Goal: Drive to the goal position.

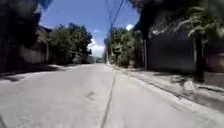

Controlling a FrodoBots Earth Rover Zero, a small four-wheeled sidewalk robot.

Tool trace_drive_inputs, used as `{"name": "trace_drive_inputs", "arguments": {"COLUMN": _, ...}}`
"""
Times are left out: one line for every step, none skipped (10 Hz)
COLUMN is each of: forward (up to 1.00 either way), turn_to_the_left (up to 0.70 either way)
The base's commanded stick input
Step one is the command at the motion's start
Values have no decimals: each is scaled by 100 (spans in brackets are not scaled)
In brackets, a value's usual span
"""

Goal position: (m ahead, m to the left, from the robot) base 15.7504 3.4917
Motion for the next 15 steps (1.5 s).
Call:
{"name": "trace_drive_inputs", "arguments": {"forward": 100, "turn_to_the_left": 28}}
{"name": "trace_drive_inputs", "arguments": {"forward": 100, "turn_to_the_left": 37}}
{"name": "trace_drive_inputs", "arguments": {"forward": 100, "turn_to_the_left": 0}}
{"name": "trace_drive_inputs", "arguments": {"forward": 100, "turn_to_the_left": 0}}
{"name": "trace_drive_inputs", "arguments": {"forward": 100, "turn_to_the_left": 0}}
{"name": "trace_drive_inputs", "arguments": {"forward": 100, "turn_to_the_left": 0}}
{"name": "trace_drive_inputs", "arguments": {"forward": 100, "turn_to_the_left": 0}}
{"name": "trace_drive_inputs", "arguments": {"forward": 100, "turn_to_the_left": 0}}
{"name": "trace_drive_inputs", "arguments": {"forward": 100, "turn_to_the_left": 1}}
{"name": "trace_drive_inputs", "arguments": {"forward": 100, "turn_to_the_left": 2}}
{"name": "trace_drive_inputs", "arguments": {"forward": 100, "turn_to_the_left": 2}}
{"name": "trace_drive_inputs", "arguments": {"forward": 100, "turn_to_the_left": 2}}
{"name": "trace_drive_inputs", "arguments": {"forward": 100, "turn_to_the_left": 2}}
{"name": "trace_drive_inputs", "arguments": {"forward": 100, "turn_to_the_left": 4}}
{"name": "trace_drive_inputs", "arguments": {"forward": 100, "turn_to_the_left": 17}}
